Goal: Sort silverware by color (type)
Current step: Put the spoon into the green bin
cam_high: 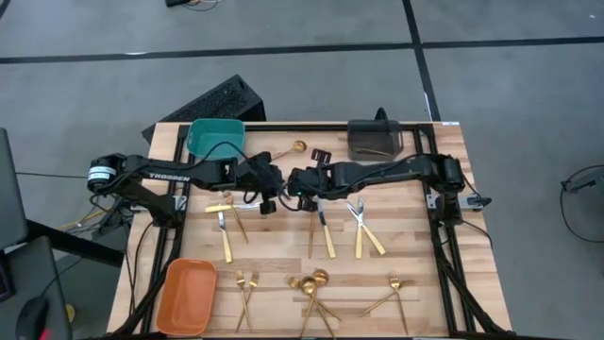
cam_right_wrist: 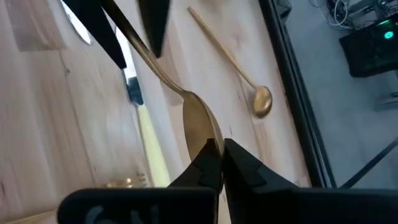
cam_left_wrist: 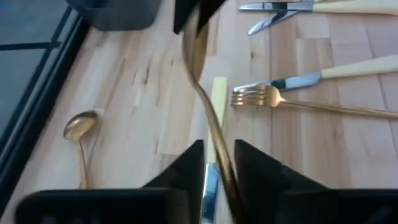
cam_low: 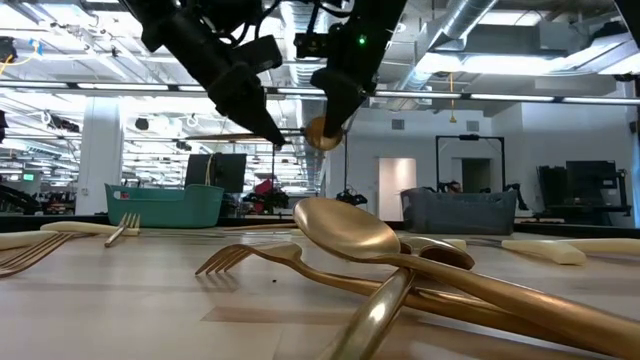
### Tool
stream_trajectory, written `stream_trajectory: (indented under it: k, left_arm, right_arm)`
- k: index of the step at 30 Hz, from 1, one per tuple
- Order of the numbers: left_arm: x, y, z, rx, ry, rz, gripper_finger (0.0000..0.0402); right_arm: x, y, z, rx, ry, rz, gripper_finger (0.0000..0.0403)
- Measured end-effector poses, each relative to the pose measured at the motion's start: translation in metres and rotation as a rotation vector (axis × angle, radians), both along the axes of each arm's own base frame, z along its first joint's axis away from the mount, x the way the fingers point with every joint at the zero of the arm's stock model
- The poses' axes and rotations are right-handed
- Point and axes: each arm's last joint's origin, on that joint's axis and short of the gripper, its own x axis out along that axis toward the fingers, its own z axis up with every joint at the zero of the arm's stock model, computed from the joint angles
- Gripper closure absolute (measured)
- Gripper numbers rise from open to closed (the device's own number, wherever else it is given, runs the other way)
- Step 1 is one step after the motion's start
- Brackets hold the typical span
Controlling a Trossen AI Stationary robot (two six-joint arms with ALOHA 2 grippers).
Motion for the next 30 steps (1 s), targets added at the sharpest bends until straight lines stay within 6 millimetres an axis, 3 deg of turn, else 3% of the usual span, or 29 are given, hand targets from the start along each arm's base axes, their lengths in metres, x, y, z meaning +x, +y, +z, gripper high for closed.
stream_trajectory:
  k: [4, 8, 11, 16, 19, 21, 26, 30]
  left_arm:
    - [-0.003, 0.0, -0.001, -0.007, 0.021, 0.025, 0.0387]
    - [-0.016, 0.0, 0.005, 0.091, 0.113, 0.047, 0.0395]
    - [-0.042, 0.007, 0.011, 0.197, 0.252, 0.132, 0.0397]
    - [-0.081, 0.034, 0.043, 0.261, 0.164, 0.436, 0.0398]
    - [-0.095, 0.05, 0.047, 0.335, 0.091, 0.469, 0.0399]
    - [-0.102, 0.061, 0.042, 0.395, 0.0, 0.467, 0.0399]
    - [-0.123, 0.087, 0.009, 0.448, -0.162, 0.383, 0.0395]
    - [-0.143, 0.11, -0.01, 0.492, -0.087, 0.434, 0.0385]
  right_arm:
    - [0.0, 0.003, 0.0, 0.004, -0.003, -0.007, 0.0369]
    - [0.001, 0.007, 0.0, 0.006, -0.012, 0.011, 0.0333]
    - [-0.001, 0.011, -0.001, 0.0, 0.018, 0.034, 0.0294]
    - [-0.001, 0.018, -0.001, 0.002, 0.014, 0.048, 0.0234]
    - [0.001, 0.02, -0.001, 0.012, -0.023, 0.038, 0.0213]
    - [0.002, 0.022, -0.003, 0.019, -0.042, 0.028, 0.0208]
    - [-0.005, 0.032, -0.022, 0.04, -0.008, 0.01, 0.021]
    - [-0.01, 0.042, -0.034, 0.042, 0.024, 0.026, 0.0214]
